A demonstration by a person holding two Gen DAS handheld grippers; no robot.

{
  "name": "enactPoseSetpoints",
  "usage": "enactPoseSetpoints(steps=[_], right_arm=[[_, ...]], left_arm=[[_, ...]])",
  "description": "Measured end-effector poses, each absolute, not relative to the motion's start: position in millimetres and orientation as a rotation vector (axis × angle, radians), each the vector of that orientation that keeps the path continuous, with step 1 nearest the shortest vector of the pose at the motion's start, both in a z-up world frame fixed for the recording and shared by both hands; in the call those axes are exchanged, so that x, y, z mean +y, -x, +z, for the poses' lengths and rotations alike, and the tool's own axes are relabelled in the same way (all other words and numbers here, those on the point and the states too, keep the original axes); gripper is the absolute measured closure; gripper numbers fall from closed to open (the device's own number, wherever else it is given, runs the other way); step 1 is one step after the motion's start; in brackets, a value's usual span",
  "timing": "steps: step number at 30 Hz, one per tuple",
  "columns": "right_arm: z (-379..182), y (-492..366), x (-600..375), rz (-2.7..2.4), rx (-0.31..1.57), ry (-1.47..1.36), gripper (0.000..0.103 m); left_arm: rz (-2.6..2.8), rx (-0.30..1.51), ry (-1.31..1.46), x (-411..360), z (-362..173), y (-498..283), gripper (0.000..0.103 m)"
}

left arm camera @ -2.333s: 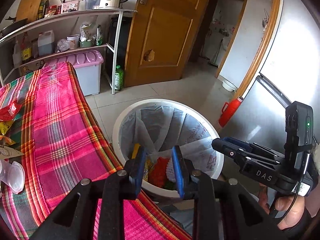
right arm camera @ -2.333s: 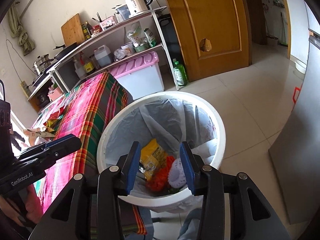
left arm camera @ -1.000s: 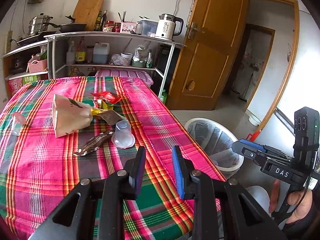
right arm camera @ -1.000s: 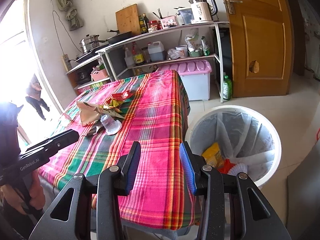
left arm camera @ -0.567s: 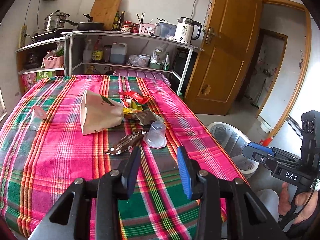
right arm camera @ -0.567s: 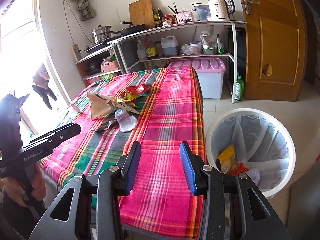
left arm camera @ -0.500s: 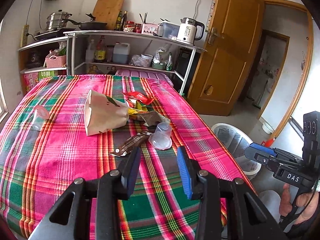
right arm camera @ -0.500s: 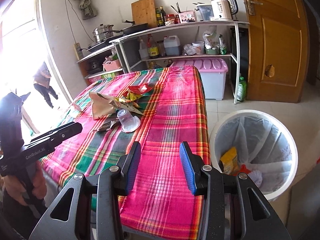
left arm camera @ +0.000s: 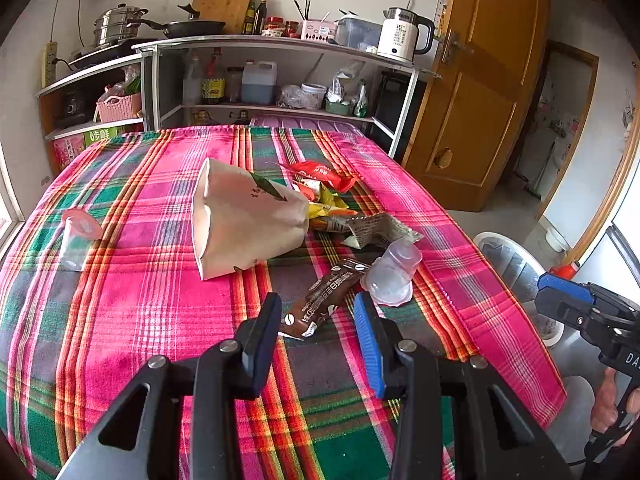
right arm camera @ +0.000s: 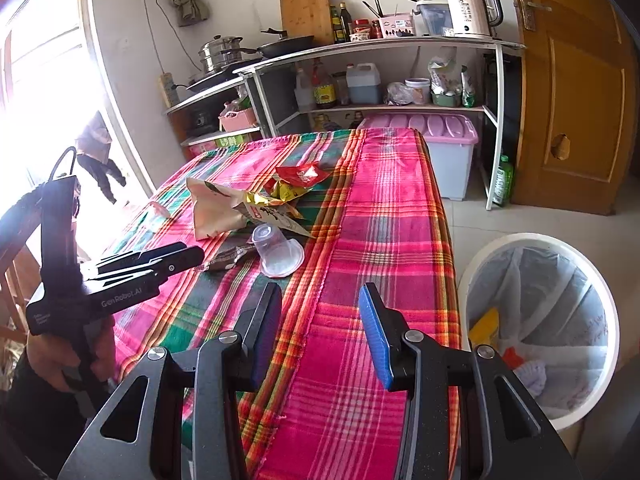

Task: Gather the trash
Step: 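Grasp the brown wrapper with the left tool while the right tool grasps the clear plastic cup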

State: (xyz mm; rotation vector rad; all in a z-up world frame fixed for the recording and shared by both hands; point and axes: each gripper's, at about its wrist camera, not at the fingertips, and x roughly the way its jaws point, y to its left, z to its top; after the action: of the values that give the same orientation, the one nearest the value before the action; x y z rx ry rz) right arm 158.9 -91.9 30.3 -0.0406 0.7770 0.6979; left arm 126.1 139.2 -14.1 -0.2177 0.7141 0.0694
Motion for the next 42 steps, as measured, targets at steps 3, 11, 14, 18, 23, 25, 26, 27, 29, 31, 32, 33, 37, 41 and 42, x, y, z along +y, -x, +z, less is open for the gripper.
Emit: enactPoseSetpoints(steps=[3, 11, 14, 18, 23, 25, 26, 27, 29, 31, 32, 33, 37, 41, 42], right_arm=[[28, -163, -89, 0.700, 0.784, 0.042, 0.061], [21, -173, -76, 0.717, 0.802, 0.056, 0.061], [18, -178, -67, 0.731, 0.810, 0.066, 0.061], [14, -182, -53, 0.753, 0.822, 0.078, 0.061], [8, -190, -32, 0.780, 0.839, 0.104, 0.061], [8, -191, -23, 0.791, 0.840, 0.116, 0.061], [7, -192, -18, 0.796, 0.841, 0.123, 0.061], [7, -194, -15, 0.800, 0.843, 0.127, 0.061], [4, -196, -6, 0.805, 0.846, 0.138, 0.061], [2, -199, 0, 0.806, 0.850, 0.147, 0.061], [0, -200, 3, 0.804, 0.853, 0.150, 0.061], [-1, -201, 6, 0.800, 0.856, 0.154, 0.061], [-4, -203, 12, 0.792, 0.862, 0.162, 0.061], [-3, -205, 15, 0.775, 0.856, 0.174, 0.061], [-3, -206, 15, 0.771, 0.856, 0.173, 0.062]], left_arm=[[0.064, 0.745, 0.216, 139, -21, -136, 0.063], [0.074, 0.835, 0.201, 136, -36, -152, 0.062], [0.080, 0.843, 0.185, 134, -37, -152, 0.063], [0.097, 0.839, 0.164, 131, -37, -151, 0.075], [0.081, 0.820, 0.208, 138, -36, -146, 0.078], [0.072, 0.810, 0.232, 141, -36, -141, 0.079], [0.068, 0.805, 0.242, 142, -36, -139, 0.079], [0.067, 0.801, 0.250, 144, -36, -137, 0.079], [0.068, 0.794, 0.268, 148, -36, -132, 0.079], [0.064, 0.783, 0.282, 152, -34, -127, 0.079], [0.063, 0.781, 0.285, 154, -35, -125, 0.079], [0.064, 0.783, 0.288, 156, -35, -123, 0.079], [0.064, 0.775, 0.306, 162, -36, -119, 0.079], [0.057, 0.771, 0.311, 163, -37, -119, 0.079], [0.056, 0.772, 0.312, 163, -37, -119, 0.079]])
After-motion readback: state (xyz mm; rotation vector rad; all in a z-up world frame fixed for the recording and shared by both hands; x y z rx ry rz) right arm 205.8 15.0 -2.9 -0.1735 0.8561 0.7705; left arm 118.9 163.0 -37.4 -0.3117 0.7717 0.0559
